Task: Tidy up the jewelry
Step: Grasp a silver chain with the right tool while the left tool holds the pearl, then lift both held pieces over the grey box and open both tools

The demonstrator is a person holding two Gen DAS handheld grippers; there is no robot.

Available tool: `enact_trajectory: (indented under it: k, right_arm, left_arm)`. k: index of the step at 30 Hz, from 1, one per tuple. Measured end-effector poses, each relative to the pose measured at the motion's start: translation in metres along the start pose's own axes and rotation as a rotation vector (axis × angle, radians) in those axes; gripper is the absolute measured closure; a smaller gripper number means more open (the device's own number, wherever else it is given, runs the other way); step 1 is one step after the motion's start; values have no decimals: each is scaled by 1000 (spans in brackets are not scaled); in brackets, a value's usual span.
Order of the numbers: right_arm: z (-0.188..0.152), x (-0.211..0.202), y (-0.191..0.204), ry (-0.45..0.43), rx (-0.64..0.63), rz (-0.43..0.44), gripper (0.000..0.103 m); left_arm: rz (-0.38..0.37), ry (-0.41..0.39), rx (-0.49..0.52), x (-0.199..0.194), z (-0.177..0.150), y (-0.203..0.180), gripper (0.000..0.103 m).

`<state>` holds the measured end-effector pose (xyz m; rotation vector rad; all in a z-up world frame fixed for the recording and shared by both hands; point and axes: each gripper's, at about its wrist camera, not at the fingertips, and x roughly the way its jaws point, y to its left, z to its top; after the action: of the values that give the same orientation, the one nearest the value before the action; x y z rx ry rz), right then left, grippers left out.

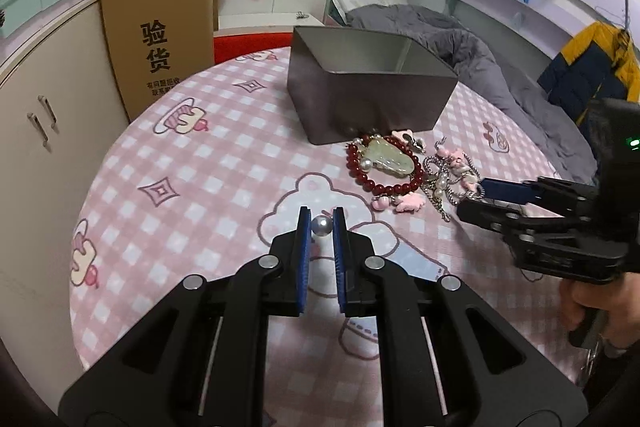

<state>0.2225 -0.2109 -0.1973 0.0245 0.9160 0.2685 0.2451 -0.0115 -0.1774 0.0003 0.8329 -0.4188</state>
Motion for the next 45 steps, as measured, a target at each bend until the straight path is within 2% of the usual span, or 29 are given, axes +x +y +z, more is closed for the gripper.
enact_trajectory:
  k: [3, 4, 5, 8, 12, 24, 28, 31, 37, 45]
  right_arm:
    - [1, 4, 10, -3, -83, -78, 76]
    - [0, 4, 10, -1, -81, -71, 82]
    - [-1, 2, 9, 2, -80, -64, 83]
    - [-5, -5, 4, 5, -70, -53, 84]
    - [-7, -30, -4, -33, -40, -13, 84]
    - [39, -122, -3, -233, -83, 63, 84]
    - [51, -139, -4, -277, -86, 107, 84]
    - [60, -149, -1, -304, -104, 108, 84]
    - [91, -166, 6, -375, -153, 111, 84]
    - [147, -178, 11, -453, -181, 165, 84]
  left_arm:
    - [0, -8, -2, -4, -1, 1, 93]
    - [-1, -10, -4, -5, -1, 1, 93]
    - [-2, -11, -6, -6, -1, 1, 93]
    - [-5, -15, -8, -8, -3, 1, 92]
    - [-13, -24, -9, -13, -2, 0, 93]
    - [-27, -128, 32, -48, 26, -12, 93]
    - [-30, -161, 53, -60, 37, -18, 92]
    - [-33, -176, 64, -65, 43, -21, 92]
    - [-34, -228, 81, -79, 70, -25, 92]
    - [-54, -282, 68, -85, 128, -23, 92]
